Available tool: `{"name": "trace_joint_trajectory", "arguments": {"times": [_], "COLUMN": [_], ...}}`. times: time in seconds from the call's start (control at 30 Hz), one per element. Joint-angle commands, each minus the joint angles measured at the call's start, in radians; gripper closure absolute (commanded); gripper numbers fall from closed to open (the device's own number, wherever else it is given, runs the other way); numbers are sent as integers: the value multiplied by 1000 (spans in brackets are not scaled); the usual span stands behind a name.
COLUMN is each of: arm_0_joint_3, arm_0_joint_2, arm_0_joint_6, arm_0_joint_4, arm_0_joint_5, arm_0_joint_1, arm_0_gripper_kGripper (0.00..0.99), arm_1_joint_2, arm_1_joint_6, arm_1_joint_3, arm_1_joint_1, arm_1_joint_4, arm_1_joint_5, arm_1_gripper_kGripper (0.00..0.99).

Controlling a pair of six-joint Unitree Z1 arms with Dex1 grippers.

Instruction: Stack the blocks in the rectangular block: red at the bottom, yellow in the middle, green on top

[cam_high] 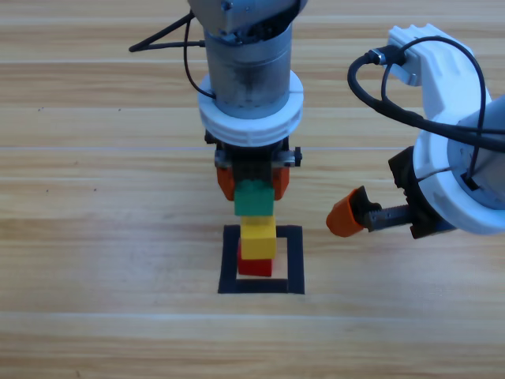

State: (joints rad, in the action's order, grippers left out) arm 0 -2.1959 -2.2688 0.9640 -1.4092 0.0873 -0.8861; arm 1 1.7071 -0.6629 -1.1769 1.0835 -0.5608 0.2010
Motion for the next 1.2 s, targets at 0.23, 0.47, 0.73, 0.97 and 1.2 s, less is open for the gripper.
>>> {"name": "trace_joint_trajectory", "arguments": {"times": [0.23,0.47,0.73,0.97,1.2], "arm_0_joint_3": [-5,2,5,4,2], "arm_0_joint_2": [-38,-41,-55,-69,-78], "arm_0_joint_6": [36,38,36,32,28], "arm_0_joint_4": [-2,-2,-2,1,3], "arm_0_joint_5": [-23,-24,-24,-24,-26], "arm_0_joint_1": [-31,-33,-33,-33,-33], "arm_0_gripper_kGripper": [961,959,961,961,961], "arm_1_joint_2": [29,32,36,36,36], "arm_1_joint_6": [16,17,19,20,22], "arm_1_joint_3": [31,29,29,29,31], "arm_1_joint_1": [-30,-30,-30,-30,-30], "arm_1_joint_4": [33,33,33,33,33], "arm_1_joint_5": [-17,-17,-18,-18,-20], "arm_1_gripper_kGripper": [0,0,0,0,0]}}
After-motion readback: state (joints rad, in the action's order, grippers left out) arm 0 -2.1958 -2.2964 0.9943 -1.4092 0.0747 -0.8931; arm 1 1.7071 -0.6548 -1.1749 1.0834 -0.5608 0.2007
